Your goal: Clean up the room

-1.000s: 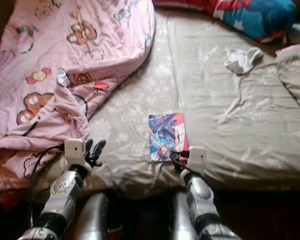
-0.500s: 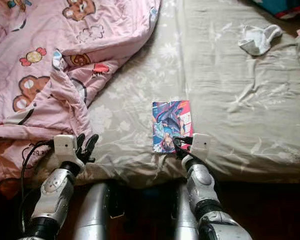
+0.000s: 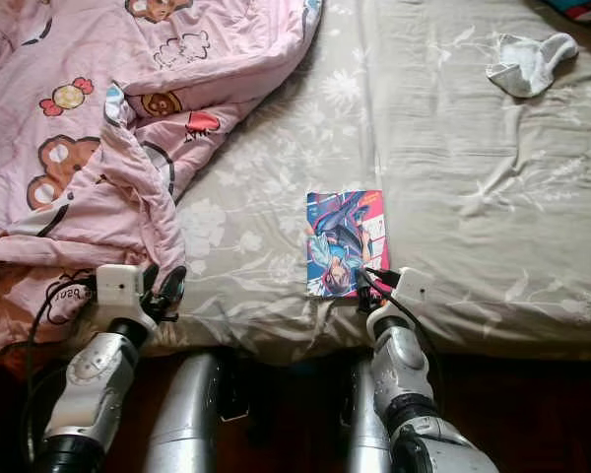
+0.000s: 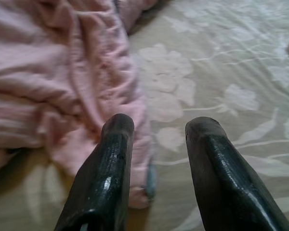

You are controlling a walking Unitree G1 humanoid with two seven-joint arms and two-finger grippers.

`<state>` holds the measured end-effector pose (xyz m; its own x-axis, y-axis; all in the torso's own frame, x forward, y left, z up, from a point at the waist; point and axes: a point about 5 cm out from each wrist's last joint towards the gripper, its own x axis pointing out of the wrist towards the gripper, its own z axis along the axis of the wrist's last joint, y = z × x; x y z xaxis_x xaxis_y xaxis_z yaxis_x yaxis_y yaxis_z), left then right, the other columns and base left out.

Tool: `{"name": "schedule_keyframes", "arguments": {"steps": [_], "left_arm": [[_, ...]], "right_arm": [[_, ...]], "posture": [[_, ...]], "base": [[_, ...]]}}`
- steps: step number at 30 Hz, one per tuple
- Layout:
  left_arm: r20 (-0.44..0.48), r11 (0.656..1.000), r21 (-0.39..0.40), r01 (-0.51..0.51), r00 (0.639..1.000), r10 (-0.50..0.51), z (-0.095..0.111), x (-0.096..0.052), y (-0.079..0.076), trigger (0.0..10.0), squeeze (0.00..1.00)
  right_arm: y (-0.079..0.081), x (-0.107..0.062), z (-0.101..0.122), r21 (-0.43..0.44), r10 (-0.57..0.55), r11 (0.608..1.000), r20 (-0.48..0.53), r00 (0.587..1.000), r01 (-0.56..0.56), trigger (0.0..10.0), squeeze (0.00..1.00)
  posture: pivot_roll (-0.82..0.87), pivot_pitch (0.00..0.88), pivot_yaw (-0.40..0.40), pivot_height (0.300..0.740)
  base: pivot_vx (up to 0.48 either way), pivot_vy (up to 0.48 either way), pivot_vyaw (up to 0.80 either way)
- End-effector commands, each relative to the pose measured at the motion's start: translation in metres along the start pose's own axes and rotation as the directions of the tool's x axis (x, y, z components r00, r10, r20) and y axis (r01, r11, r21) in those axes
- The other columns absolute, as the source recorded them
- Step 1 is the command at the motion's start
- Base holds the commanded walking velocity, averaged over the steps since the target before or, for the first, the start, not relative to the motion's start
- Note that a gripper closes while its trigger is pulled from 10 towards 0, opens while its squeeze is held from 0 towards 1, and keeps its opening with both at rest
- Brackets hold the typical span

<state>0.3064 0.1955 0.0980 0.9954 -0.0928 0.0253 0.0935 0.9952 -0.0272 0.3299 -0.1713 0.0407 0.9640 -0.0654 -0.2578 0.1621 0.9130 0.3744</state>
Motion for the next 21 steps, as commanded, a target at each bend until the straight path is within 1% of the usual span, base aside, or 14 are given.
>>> {"name": "schedule_keyframes", "arguments": {"steps": [1, 2, 9, 11, 13, 21], "left_arm": [[-0.043, 1.0, 0.011, -0.019, 0.999, 0.019, -0.008, -0.0084, 0.0063, 10.0, 0.0], [-0.044, 1.0, 0.014, -0.022, 0.999, 0.022, -0.0075, -0.0089, 0.0077, 10.0, 0.0], [-0.046, 1.0, 0.017, -0.025, 0.999, 0.026, -0.0061, -0.0097, 0.0093, 10.0, 0.0], [-0.048, 0.999, 0.02, -0.026, 0.998, 0.027, -0.0054, -0.01, 0.0102, 10.0, 0.0], [-0.049, 0.999, 0.022, -0.028, 0.998, 0.029, -0.0052, -0.0102, 0.0105, 10.0, 0.0], [-0.054, 0.999, 0.03, -0.034, 0.998, 0.036, -0.0044, -0.0124, 0.0119, 10.0, 0.0]], "right_arm": [[-0.0096, -0.0086, -0.0206, 0.059, -0.037, 0.997, -0.076, 0.996, 0.042, 10.0, 0.0], [-0.0109, -0.0094, -0.0223, 0.084, -0.043, 0.995, -0.083, 0.996, 0.05, 10.0, 0.0], [-0.0119, -0.0113, -0.0265, 0.109, -0.047, 0.992, -0.096, 0.994, 0.057, 10.0, 0.0], [-0.011, -0.0117, -0.0279, 0.133, -0.042, 0.99, -0.098, 0.994, 0.055, 10.0, 0.0], [-0.011, -0.0119, -0.0283, 0.138, -0.041, 0.989, -0.098, 0.994, 0.055, 10.0, 0.0], [-0.0078, -0.0114, -0.026, 0.19, -0.014, 0.982, -0.063, 0.998, 0.025, 10.0, 0.0]], "posture": [[0.08, 0.483, 0.09, 0.619], [0.08, 0.484, 0.092, 0.619], [0.09, 0.486, 0.098, 0.619], [0.1, 0.487, 0.102, 0.619], [0.1, 0.488, 0.104, 0.619], [0.11, 0.495, 0.116, 0.619]], "base": [[0.0, 0.0, 0.0], [0.0, 0.0, 0.0], [0.0, 0.0, 0.0], [0.0, 0.0, 0.0], [0.0, 0.0, 0.0], [0.0, 0.0, 0.0]]}}
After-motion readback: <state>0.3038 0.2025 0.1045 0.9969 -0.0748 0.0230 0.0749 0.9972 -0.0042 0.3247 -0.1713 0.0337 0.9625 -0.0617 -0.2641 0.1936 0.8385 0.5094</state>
